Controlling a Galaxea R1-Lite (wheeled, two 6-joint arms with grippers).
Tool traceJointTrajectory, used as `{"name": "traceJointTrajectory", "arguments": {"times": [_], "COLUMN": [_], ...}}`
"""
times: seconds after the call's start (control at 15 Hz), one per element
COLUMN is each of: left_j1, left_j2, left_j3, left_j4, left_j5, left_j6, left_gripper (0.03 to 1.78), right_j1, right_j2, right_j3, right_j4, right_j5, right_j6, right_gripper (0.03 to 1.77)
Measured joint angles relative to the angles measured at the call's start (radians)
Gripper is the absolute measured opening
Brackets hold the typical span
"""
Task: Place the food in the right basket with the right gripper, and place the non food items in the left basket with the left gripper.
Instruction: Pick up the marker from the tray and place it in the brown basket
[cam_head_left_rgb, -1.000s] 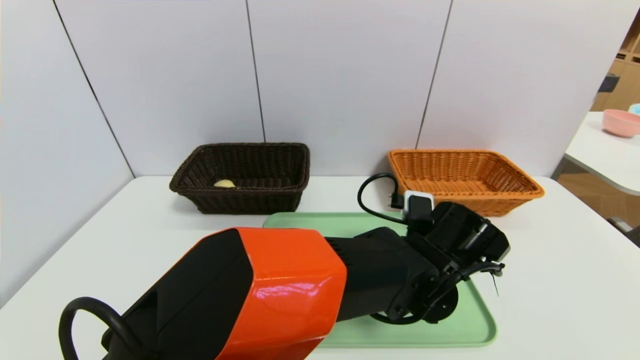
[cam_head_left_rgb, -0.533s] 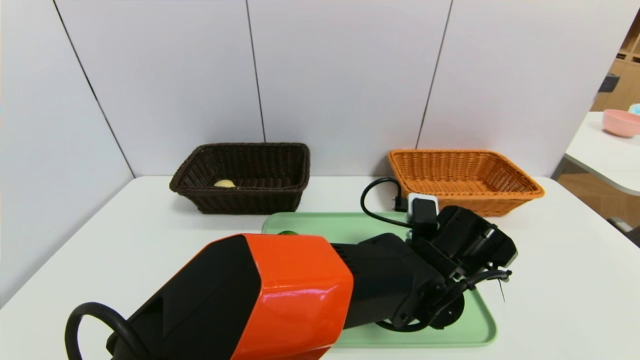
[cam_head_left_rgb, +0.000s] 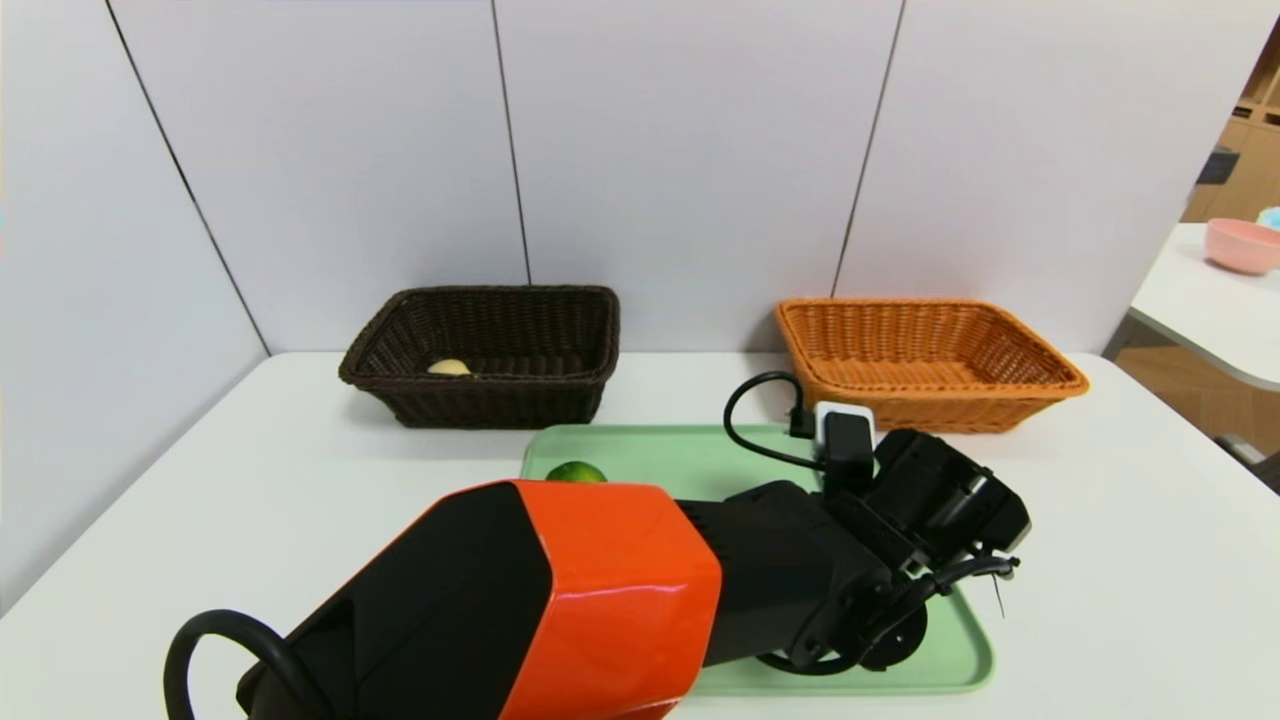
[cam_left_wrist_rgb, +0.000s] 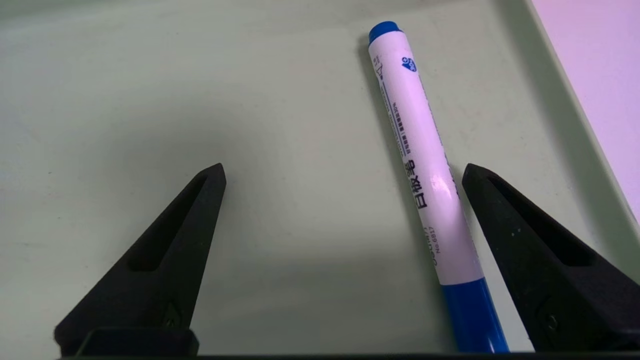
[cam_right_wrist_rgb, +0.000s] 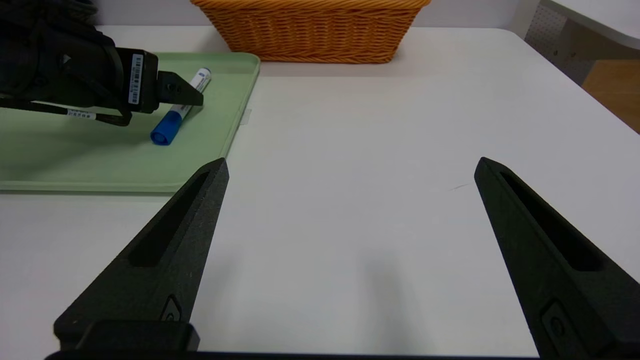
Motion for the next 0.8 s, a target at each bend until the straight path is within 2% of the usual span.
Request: {"name": "traceJointTrajectory", "arguments": {"times": [0.07, 0.13, 0.33, 0.53, 0.6, 0.67, 0.8], "left_j1": [0.000, 0.000, 0.000, 0.000, 0.000, 0.000, 0.000], "left_j2": [0.000, 0.001, 0.007, 0.011, 0.012, 0.012, 0.012], "left_j3": [0.000, 0.000, 0.001, 0.001, 0.001, 0.001, 0.001], "left_j4": [0.000, 0.000, -0.001, -0.002, -0.002, -0.003, -0.002], "left_j5": [-0.001, 0.000, 0.003, 0.003, 0.003, 0.003, 0.003], "left_j6": [-0.002, -0.007, -0.014, -0.013, -0.013, -0.013, -0.014], "left_gripper": [1.69, 1.58, 1.10, 0.80, 0.63, 0.17, 0.18], "right_j1": [0.000, 0.000, 0.000, -0.001, -0.001, -0.001, -0.001], "right_j2": [0.000, 0.000, 0.000, 0.000, 0.000, 0.000, 0.000], "right_j3": [0.000, 0.000, 0.000, 0.000, 0.000, 0.000, 0.000], "right_j4": [0.000, 0.000, 0.000, 0.000, 0.000, 0.000, 0.000], "right_j5": [0.000, 0.000, 0.000, 0.000, 0.000, 0.000, 0.000], "right_j6": [0.000, 0.000, 0.000, 0.000, 0.000, 0.000, 0.000], "right_gripper": [1.70, 1.70, 1.70, 1.70, 1.70, 1.70, 1.70]}}
